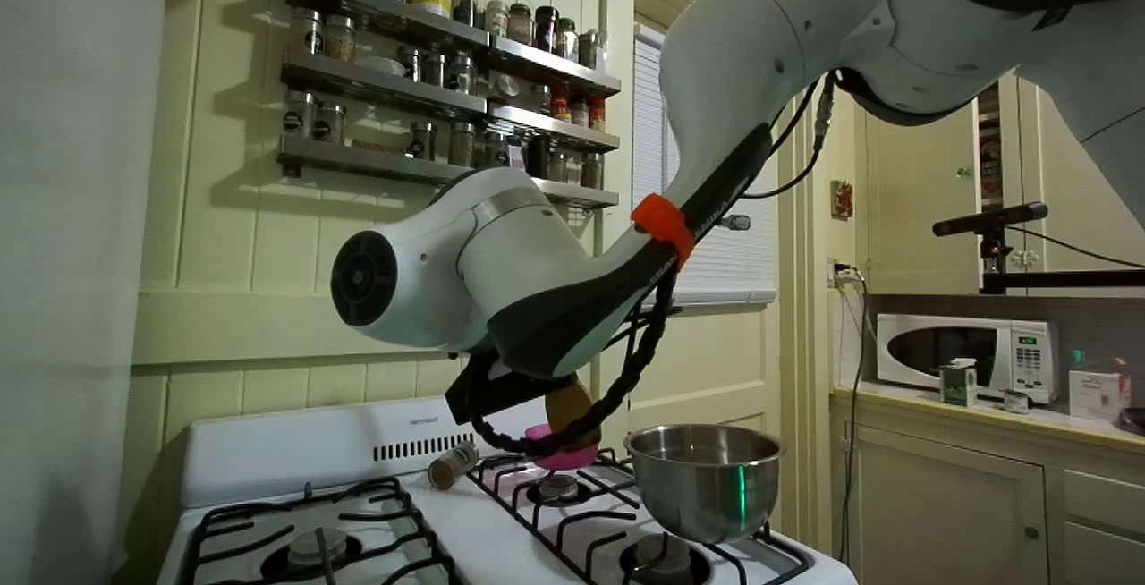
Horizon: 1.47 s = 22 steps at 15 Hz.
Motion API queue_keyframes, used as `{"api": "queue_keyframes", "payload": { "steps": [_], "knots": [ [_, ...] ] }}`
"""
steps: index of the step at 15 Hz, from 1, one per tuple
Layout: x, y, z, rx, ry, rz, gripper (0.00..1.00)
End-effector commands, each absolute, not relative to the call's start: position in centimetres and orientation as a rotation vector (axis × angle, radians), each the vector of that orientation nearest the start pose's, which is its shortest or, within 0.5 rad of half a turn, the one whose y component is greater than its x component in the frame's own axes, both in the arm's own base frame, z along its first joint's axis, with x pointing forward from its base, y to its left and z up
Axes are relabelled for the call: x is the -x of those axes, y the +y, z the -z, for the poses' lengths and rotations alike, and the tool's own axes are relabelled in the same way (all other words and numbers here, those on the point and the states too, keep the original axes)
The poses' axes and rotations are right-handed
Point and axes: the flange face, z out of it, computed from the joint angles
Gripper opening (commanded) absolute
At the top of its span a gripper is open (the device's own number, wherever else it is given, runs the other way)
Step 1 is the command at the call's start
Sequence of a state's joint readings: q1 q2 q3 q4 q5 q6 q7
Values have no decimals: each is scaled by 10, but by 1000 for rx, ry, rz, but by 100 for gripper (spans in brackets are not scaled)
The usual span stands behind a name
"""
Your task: Pick up the wooden spatula, then move it around the inside of the bowl
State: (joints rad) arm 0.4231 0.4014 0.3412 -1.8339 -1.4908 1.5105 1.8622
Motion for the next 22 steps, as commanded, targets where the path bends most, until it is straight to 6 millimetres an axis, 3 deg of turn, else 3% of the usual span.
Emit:
{"api": "queue_keyframes", "payload": {
  "steps": [1, 9, 14, 22],
  "knots": [
    [-537, 332, -374, -1922, -552, -1357, 5],
    [-546, 352, -384, -2265, -578, -1361, 5],
    [-548, 364, -377, -2583, -522, -1208, 5],
    [-541, 360, -381, -2863, -376, -891, 5]
  ]
}}
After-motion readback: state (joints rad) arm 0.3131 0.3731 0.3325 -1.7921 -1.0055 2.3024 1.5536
